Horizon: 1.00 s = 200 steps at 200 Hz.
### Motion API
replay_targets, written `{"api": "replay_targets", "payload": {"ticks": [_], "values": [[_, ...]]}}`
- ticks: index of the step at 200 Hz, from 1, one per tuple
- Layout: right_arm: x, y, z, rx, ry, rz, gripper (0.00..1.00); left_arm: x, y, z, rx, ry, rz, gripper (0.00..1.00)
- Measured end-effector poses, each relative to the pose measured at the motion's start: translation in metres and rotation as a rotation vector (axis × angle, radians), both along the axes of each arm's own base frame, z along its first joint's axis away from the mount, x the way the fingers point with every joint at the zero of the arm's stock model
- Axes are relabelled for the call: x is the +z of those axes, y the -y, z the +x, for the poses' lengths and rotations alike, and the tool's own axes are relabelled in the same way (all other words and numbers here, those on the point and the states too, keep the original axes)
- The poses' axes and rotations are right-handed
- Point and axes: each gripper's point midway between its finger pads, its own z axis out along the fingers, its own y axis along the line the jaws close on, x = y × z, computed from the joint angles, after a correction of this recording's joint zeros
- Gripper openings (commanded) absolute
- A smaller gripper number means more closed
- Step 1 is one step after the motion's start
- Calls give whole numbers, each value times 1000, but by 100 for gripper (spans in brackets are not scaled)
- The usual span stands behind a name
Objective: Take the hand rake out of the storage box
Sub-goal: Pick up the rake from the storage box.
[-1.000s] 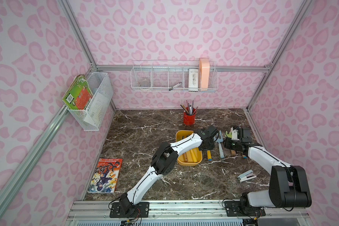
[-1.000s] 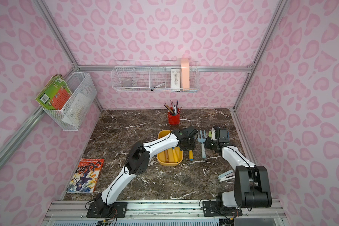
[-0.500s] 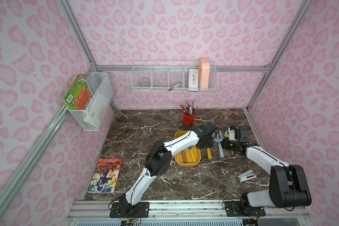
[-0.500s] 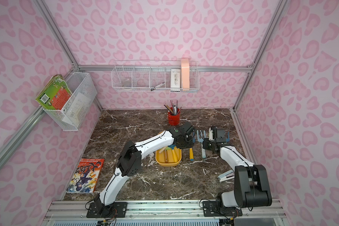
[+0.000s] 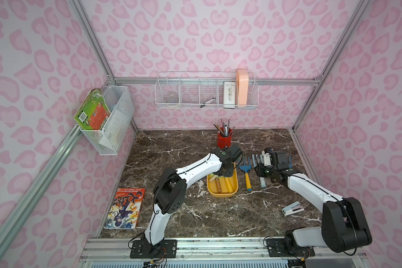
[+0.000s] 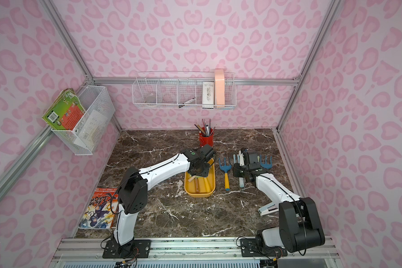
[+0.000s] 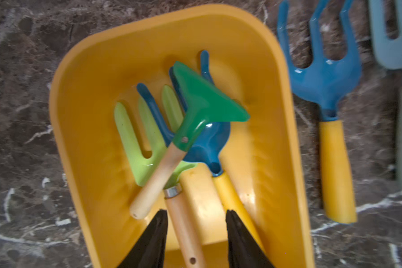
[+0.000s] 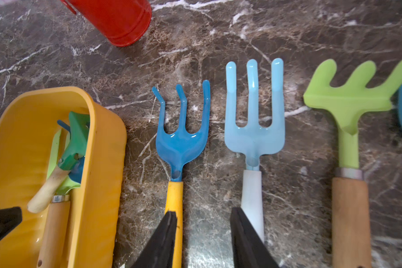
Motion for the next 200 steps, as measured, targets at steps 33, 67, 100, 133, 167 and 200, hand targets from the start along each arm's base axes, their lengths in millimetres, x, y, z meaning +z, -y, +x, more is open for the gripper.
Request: {"api": "replay_targets", "payload": {"ticks": [33, 67, 100, 133, 167, 200], "values": [[-4, -17, 0, 27, -16, -4, 41, -7, -15, 8, -76, 18, 102, 55], [-9, -25, 0, 41, -30, -4, 41, -28, -19, 15, -123, -18, 144, 55], [-8, -26, 4, 37, -27, -7, 41, -43, -21, 18, -141, -43, 170, 52], [-8, -27, 4, 38, -28, -7, 41, -55, -28, 24, -145, -64, 182, 45], [-8, -27, 3, 39, -27, -7, 41, -61, -29, 27, -162, -70, 178, 29], [-8, -25, 0, 37, -25, -8, 40, -61, -26, 26, -188, -71, 166, 18]]}}
